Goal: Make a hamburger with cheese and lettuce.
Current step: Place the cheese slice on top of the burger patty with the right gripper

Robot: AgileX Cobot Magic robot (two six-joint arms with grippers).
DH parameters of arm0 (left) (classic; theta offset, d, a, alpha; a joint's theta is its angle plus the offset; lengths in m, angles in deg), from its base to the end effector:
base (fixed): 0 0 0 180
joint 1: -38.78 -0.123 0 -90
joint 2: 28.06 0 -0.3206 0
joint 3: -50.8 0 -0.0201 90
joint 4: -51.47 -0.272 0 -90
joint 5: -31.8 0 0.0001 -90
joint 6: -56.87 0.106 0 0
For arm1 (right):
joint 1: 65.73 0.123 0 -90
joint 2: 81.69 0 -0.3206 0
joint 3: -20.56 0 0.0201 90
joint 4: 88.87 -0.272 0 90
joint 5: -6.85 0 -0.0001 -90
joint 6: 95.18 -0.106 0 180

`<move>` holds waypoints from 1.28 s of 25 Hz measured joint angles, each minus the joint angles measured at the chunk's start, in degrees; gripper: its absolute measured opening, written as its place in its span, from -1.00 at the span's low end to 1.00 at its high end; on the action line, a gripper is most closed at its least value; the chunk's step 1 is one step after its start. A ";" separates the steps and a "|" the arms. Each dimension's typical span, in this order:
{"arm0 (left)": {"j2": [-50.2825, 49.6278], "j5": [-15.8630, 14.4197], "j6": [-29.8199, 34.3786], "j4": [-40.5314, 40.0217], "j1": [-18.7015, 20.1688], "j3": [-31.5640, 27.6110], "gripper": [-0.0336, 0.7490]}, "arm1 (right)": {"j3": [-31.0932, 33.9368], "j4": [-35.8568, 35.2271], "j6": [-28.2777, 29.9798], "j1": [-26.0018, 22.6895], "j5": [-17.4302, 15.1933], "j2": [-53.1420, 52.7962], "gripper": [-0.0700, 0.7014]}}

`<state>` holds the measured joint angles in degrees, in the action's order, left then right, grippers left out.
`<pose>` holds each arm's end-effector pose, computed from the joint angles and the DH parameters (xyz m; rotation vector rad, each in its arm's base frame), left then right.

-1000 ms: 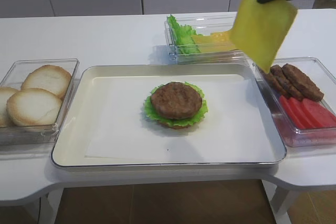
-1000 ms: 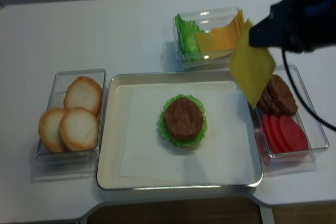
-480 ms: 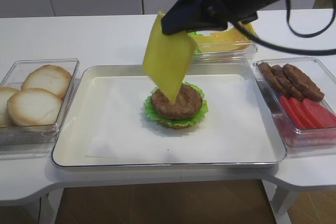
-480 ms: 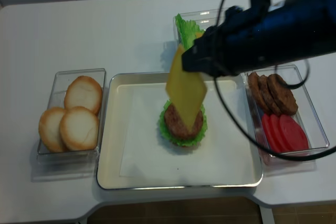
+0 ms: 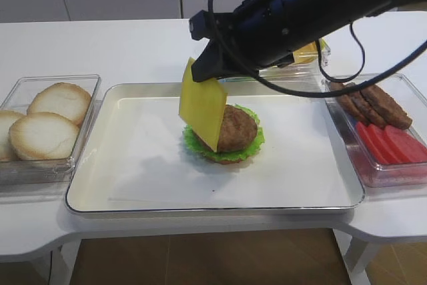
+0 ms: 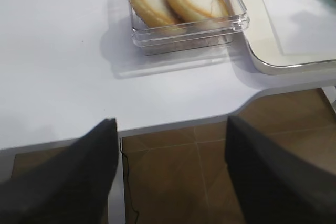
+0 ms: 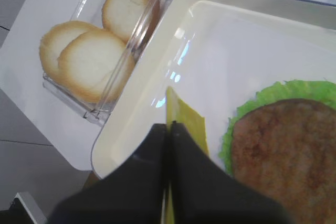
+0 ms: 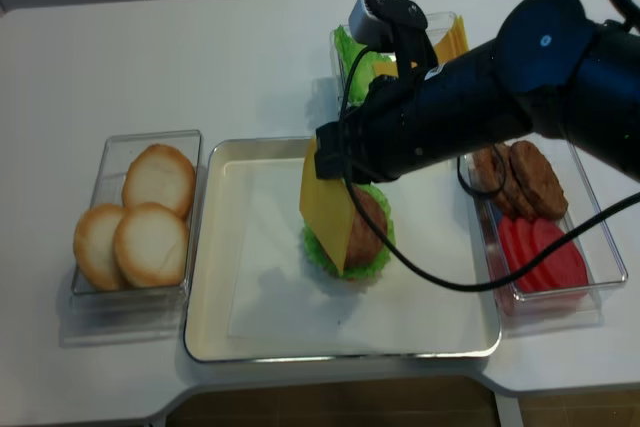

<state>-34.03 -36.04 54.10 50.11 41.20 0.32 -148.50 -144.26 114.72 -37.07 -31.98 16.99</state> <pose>-0.0157 0.0030 0.2636 -0.0095 2.1691 -0.0230 0.3040 0.2286 0.3042 -0.4967 2.3885 1.0271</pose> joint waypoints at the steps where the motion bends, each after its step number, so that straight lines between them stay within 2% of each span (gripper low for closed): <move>1: 0.00 0.00 0.00 0.00 0.00 0.00 0.28 | 0.00 -0.46 0.49 0.00 -0.01 0.58 -0.81; 5: 0.00 0.00 0.00 0.00 0.00 0.00 0.28 | 0.00 -2.30 2.31 0.12 0.25 2.20 -0.81; 15: 0.00 0.00 0.00 0.00 0.00 0.00 0.28 | 0.00 -3.09 2.78 0.12 3.65 2.43 -0.81; 32: 0.00 0.00 0.00 0.00 0.00 0.00 0.28 | 0.00 2.82 0.46 0.12 4.96 2.46 -0.81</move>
<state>-34.03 -36.04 54.10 50.11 41.20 0.32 -148.50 -141.45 115.18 -36.96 -27.03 19.45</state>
